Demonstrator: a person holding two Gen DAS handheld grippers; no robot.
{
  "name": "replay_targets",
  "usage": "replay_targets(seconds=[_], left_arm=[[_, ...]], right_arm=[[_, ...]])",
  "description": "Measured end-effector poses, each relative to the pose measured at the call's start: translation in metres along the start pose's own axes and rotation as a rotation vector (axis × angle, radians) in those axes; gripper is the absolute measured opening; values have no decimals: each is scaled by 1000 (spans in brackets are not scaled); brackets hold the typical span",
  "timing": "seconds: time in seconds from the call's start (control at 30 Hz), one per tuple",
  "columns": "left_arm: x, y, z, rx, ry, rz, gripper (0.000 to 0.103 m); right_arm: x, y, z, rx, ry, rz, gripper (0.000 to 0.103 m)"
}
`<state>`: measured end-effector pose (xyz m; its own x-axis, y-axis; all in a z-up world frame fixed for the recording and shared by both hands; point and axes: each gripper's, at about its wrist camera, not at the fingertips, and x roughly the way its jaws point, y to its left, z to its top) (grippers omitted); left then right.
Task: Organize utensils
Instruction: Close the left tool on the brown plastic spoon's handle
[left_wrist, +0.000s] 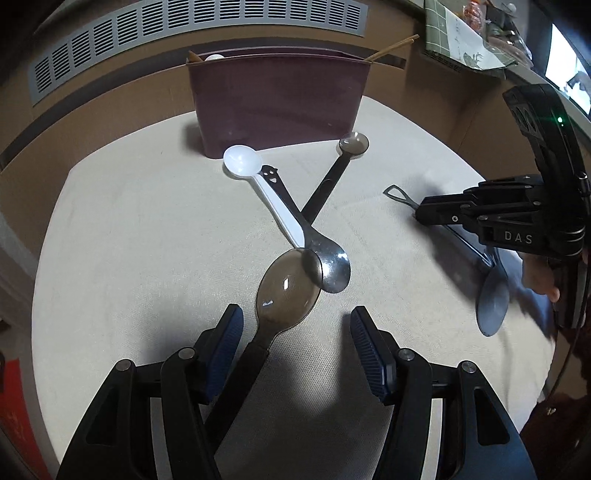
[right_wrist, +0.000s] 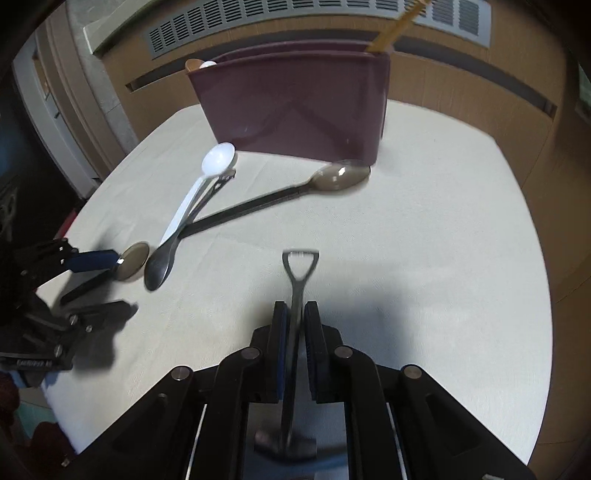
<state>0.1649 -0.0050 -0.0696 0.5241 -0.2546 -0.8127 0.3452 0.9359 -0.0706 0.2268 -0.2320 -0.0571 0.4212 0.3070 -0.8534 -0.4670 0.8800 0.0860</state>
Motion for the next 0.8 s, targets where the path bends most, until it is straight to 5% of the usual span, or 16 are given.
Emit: replay_targets(seconds=[0.23, 0.5, 0.57, 0.7, 0.8], left_arm=[[10, 6, 12, 5, 15, -26, 60], [11, 19, 23, -51, 61, -90, 54], [13, 15, 24, -34, 48, -19, 36], [6, 14, 24, -79, 4, -5, 36], [-26, 13, 26, -121, -120, 9, 36]], right_arm=[[0, 5, 3, -23, 4, -20, 6], [-37, 3, 2, -6, -139, -27, 5], [-44, 8, 2, -23, -169, -41, 5], [-57, 11, 4, -19, -219, -45, 5], [-72, 10, 5, -10, -267, -73, 5]])
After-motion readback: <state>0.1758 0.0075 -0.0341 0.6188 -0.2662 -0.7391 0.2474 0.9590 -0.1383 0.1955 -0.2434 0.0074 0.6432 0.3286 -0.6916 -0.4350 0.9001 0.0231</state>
